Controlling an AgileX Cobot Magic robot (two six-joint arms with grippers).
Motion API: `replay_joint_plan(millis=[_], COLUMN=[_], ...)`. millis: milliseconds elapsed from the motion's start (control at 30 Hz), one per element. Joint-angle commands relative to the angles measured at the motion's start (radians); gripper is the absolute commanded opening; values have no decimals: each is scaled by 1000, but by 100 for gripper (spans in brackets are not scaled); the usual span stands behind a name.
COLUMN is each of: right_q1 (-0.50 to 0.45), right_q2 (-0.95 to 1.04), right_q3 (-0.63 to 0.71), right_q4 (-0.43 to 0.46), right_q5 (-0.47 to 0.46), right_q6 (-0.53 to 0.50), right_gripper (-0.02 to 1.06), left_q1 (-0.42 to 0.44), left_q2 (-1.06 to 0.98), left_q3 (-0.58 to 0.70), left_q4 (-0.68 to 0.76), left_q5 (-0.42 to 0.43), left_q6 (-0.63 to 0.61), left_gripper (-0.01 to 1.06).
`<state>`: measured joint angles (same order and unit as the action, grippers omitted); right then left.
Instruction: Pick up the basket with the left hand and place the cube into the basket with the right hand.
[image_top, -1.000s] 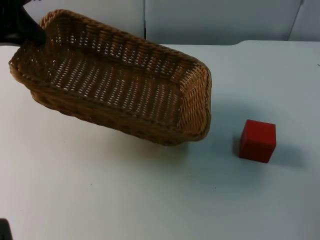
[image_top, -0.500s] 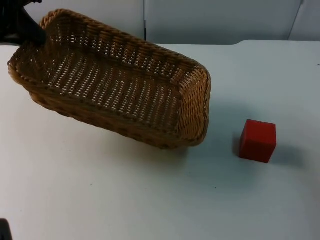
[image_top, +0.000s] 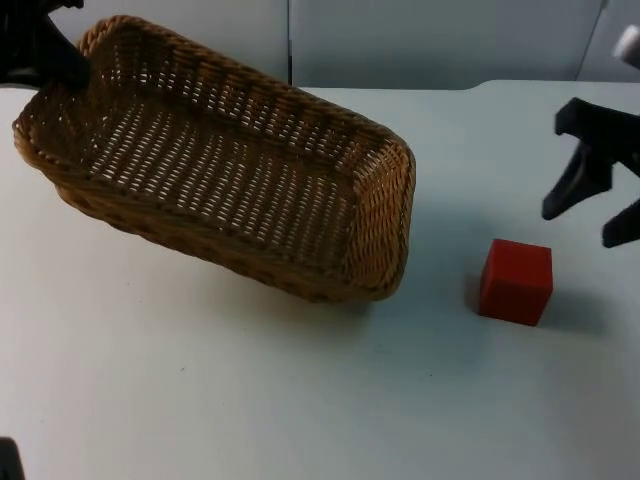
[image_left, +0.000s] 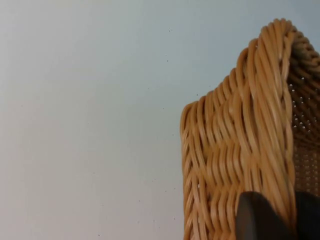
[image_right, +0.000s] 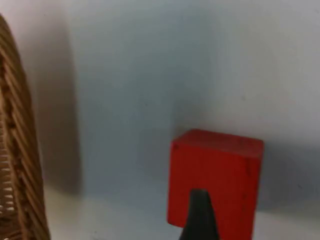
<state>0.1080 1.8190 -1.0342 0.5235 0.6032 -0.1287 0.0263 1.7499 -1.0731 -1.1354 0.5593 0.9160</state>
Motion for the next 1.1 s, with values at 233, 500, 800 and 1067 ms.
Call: replay_joint_plan(millis=[233,500,800,1067], right_q1=[98,98,101,111], right_q2=[115,146,153,164], right_q3=[-144,-144,-144,-144], right_q4=[-5,-172,-243,-235], right_q5=[25,109,127,125], right_q6=[71,184,211,201], right_gripper=[68,68,68,74], left_q1=[0,0,0,0], left_q2=[-4,-4,-4,-4], left_q3=[-3,-3,-3,-3], left_q4=[-46,-46,-46,-64], left_q5=[10,10,1,-4], left_q6=[0,0,0,25], left_gripper=[0,0,0,0])
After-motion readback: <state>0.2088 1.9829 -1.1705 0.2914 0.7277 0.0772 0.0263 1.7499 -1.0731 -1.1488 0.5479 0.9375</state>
